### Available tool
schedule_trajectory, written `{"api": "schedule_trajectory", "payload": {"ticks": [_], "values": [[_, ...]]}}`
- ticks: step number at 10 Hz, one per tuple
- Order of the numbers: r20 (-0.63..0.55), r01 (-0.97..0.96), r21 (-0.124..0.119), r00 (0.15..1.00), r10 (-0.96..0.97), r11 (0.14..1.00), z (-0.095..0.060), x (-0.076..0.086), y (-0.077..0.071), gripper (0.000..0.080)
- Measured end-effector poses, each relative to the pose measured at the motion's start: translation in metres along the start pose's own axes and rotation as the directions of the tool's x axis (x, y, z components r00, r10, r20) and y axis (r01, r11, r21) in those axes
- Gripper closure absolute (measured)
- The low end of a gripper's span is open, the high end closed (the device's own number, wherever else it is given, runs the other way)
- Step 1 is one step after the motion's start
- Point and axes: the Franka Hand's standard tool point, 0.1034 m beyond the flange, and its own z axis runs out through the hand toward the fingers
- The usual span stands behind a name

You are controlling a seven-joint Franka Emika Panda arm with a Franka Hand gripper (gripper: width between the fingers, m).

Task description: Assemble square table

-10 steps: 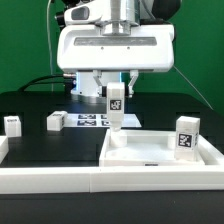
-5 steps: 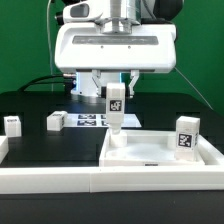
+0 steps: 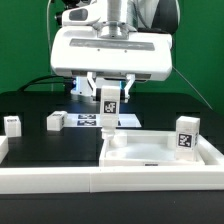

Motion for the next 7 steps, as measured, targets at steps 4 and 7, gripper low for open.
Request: {"api": "schedule_trajectory", "payload": {"ticks": [4,7], "values": [[0.000,0.012,0.003,1.000,-0.012,1.000,0.0035,0.0004,-0.0038,0.0509],[0.012,0.017,0.007,1.000,-0.018,1.000,0.0072,0.0049,-0.0041,0.0509]]}}
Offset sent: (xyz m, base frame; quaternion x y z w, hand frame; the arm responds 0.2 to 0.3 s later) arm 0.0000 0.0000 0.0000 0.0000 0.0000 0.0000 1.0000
